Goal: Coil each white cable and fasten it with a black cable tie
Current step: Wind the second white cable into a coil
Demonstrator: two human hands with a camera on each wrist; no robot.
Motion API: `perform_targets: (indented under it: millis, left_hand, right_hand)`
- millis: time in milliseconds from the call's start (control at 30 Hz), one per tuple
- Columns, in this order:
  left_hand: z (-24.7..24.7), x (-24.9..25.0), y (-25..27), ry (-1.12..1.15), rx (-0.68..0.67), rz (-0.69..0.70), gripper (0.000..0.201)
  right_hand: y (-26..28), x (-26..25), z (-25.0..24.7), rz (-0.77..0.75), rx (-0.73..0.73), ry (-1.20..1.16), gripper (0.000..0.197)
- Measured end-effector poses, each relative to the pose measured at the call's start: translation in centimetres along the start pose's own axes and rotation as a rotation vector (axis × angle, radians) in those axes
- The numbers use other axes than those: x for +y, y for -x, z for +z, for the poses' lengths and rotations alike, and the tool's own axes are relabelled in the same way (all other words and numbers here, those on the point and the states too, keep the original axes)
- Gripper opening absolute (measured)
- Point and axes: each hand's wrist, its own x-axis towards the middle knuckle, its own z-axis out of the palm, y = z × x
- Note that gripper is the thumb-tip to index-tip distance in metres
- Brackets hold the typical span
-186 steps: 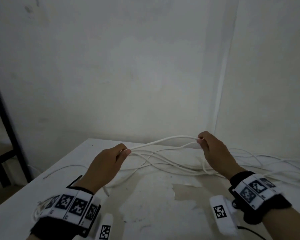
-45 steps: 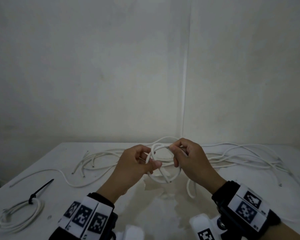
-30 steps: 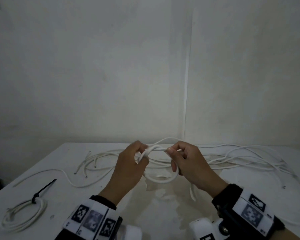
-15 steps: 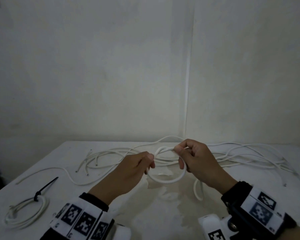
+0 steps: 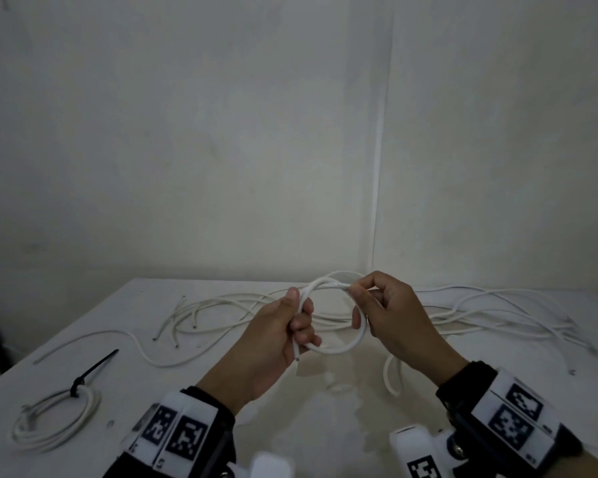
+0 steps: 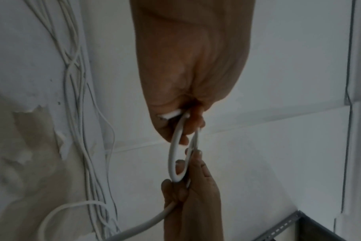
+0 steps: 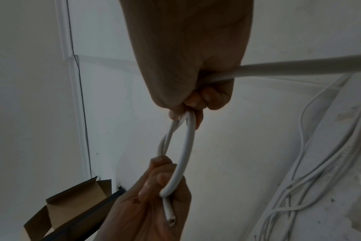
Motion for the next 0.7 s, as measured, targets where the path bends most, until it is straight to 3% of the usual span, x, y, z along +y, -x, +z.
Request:
perform_targets:
  millis: [167, 300, 467, 700]
  left_hand:
    - [0.1, -0.2, -0.6, -0.078, 0.056, 0.068, 0.038]
    - [-1.0, -0.3, -1.0, -0.169, 0.1, 0.12, 0.038]
    - [-3.8, 0.9, -1.4, -0.079, 0.234, 0.166, 0.038]
    - [-6.3, 2.1, -1.4, -0.043, 0.297, 0.219, 0.038]
  right_hand:
    - [0.0, 0.1, 0.2, 0.014, -0.048, -0.033, 0.019]
    - [0.0, 1.1, -0.2, -0.016, -0.14, 0.086, 0.02]
    - [0.3, 3.8, -2.0, -0.042, -0.076, 0.186, 0.011]
    - [-0.8, 5.6, -4.4, -0.138, 0.025, 0.475, 0.019]
